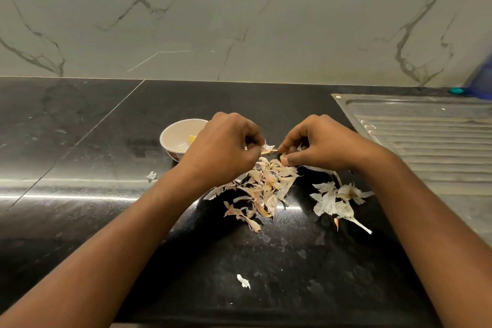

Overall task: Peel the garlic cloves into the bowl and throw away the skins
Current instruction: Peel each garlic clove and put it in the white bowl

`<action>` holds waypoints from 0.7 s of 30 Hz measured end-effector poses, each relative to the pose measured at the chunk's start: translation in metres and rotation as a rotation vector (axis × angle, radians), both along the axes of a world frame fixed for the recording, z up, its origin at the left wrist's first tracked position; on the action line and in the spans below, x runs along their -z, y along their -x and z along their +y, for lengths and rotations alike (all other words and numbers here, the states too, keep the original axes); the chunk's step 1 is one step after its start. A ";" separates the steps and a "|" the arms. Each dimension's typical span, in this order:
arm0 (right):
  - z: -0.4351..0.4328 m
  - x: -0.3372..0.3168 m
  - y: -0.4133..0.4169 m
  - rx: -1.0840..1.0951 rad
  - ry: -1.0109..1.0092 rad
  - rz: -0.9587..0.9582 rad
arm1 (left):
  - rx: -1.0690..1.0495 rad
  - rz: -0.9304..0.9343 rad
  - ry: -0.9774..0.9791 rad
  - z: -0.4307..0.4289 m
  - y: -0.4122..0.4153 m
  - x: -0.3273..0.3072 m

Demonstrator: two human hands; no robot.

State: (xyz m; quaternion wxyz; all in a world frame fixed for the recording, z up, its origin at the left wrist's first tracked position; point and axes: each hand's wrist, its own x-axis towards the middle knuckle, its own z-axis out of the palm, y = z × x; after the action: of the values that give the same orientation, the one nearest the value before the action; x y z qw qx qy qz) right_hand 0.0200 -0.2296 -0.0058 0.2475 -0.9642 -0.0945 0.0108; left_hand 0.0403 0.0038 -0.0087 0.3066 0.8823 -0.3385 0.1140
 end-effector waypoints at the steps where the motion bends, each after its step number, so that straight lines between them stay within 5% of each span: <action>1: 0.000 0.000 -0.001 0.004 -0.002 0.001 | -0.004 -0.004 0.008 0.001 -0.001 -0.001; 6: 0.001 0.003 -0.002 -0.007 0.038 -0.035 | -0.012 -0.005 0.016 0.002 -0.001 -0.001; 11: -0.007 -0.003 0.001 -0.006 -0.153 -0.112 | -0.002 0.015 -0.008 0.000 0.001 0.000; 16: -0.008 0.002 -0.001 -0.007 0.096 -0.063 | -0.003 0.011 -0.005 -0.001 0.001 0.000; 21: -0.007 0.001 0.002 0.008 0.080 -0.029 | 0.000 0.013 -0.008 -0.001 0.001 0.001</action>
State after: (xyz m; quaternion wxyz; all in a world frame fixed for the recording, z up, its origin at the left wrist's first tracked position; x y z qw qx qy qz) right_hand 0.0180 -0.2363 -0.0066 0.2072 -0.9738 -0.0935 -0.0004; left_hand 0.0397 0.0029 -0.0093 0.3051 0.8843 -0.3370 0.1071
